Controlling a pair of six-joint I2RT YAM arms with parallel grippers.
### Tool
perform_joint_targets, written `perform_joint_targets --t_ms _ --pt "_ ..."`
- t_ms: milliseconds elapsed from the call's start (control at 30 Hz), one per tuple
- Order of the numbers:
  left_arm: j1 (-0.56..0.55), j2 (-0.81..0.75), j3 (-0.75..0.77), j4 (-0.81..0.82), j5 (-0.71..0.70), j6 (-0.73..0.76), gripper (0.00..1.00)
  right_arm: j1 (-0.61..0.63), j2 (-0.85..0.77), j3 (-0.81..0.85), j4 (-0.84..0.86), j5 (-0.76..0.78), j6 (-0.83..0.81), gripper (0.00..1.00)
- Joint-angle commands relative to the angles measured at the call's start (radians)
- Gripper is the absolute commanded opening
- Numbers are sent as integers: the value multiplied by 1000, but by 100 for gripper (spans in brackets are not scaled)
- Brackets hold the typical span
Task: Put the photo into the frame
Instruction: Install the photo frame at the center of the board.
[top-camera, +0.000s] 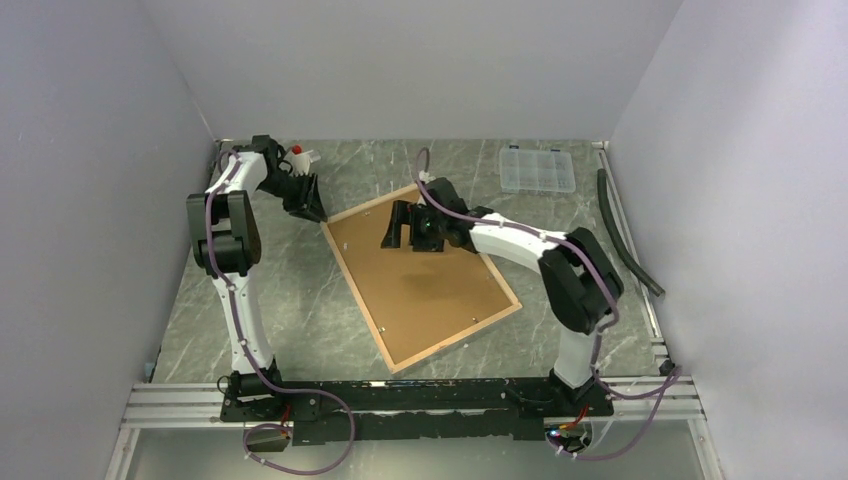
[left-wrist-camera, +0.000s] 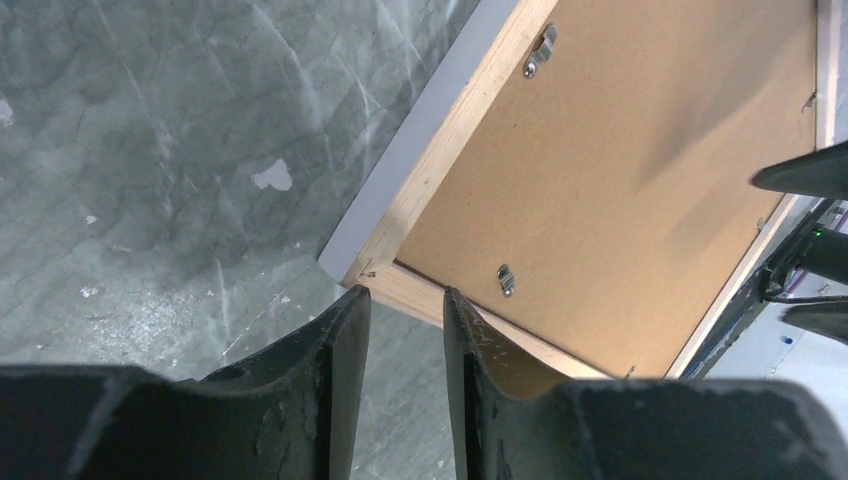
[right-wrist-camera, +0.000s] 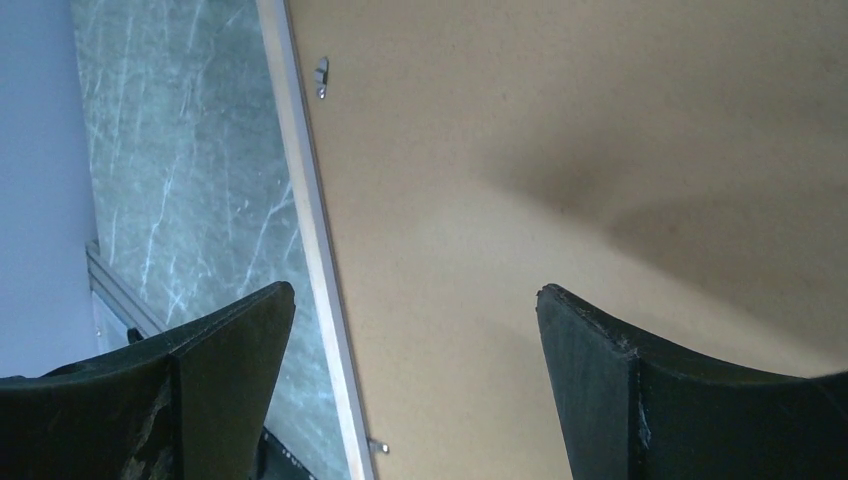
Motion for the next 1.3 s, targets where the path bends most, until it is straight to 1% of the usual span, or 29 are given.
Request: perform_joint_targets --t_ms 0,167,333,400,533,633,700,800,900,1000,1067,1167,1267 --pt "-1 41 47 3 64 -13 37 19 98 116 85 -30 -2 95" --pt "-6 75 51 10 46 -19 34 35 207 221 97 -56 2 95" --pt "-21 86 46 10 58 -10 30 40 279 281 122 -69 9 95" --pt "-33 82 32 7 54 6 27 40 308 311 128 -79 11 95" --pt "-51 60 -31 24 34 26 25 47 380 389 132 -103 20 94" --pt "-50 52 -47 11 22 39 25 59 437 458 115 -120 19 94" --pt "-42 39 -35 -10 14 40 26 69 473 502 101 -126 18 94" --pt "-7 -9 -5 -24 39 29 31 78 501 532 103 -134 22 93" --pt "27 -59 30 -26 33 32 34 81 497 520 118 -135 26 94" --pt "45 -86 43 16 9 23 37 81 485 503 134 -134 29 93" --pt "49 -87 43 44 -24 14 38 81 482 498 138 -135 31 93" --pt "49 -62 54 36 -36 21 39 83 479 495 141 -136 31 93" --pt "47 -43 24 49 -48 21 39 85 482 499 141 -138 32 93"
